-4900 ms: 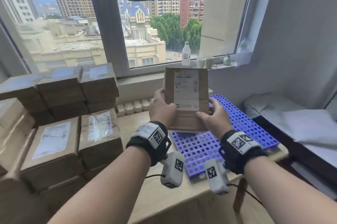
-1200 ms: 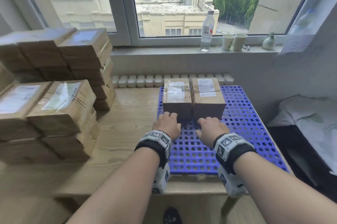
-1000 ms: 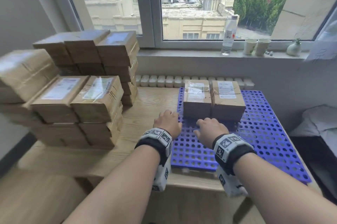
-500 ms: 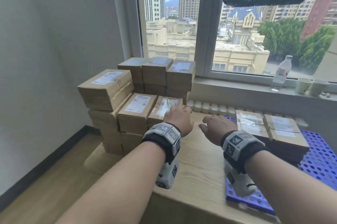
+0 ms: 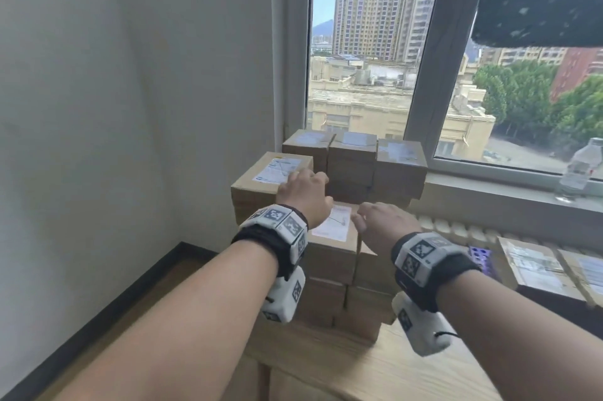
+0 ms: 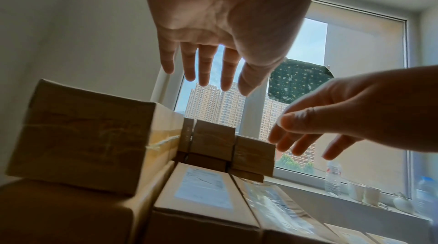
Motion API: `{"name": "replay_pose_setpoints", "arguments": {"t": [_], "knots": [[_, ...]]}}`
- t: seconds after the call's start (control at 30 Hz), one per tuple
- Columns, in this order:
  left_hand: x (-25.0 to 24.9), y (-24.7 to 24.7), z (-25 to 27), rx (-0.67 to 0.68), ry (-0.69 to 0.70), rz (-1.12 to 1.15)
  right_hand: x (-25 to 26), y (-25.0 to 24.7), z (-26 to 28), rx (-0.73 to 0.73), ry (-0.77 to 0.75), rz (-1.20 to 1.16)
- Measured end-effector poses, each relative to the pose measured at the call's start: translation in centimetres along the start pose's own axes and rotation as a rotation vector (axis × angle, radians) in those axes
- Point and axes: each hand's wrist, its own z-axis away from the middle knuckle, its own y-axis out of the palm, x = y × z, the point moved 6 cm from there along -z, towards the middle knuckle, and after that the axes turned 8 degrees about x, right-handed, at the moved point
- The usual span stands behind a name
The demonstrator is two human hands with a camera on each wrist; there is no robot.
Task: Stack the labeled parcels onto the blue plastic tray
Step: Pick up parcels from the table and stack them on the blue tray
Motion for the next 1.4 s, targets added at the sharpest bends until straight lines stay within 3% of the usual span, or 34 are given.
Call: {"name": "replay_pose_setpoints", "arguments": {"t": [0.5, 0.8, 1.17, 1.4], "knots": [[10.8, -2.3, -8.1, -0.049, -0.202, -0.010, 6.6, -1.4, -11.9, -0.066, -0.112, -0.069], [16.4, -0.3, -10.4, 0.125, -0.420, 0.298, 8.2, -0.4, -14.6, -0.007, -0.067, -0.101], [19.0, 2.3, -11.6, 0.301, -0.391, 0.391, 8.3, 2.1, -15.8, 0.094, 0.071, -0.307], [19.4, 2.7, -12.0, 0.316, -0.330, 0.477, 8.9, 3.0, -16.2, 0.094, 0.119, -0.440]]}}
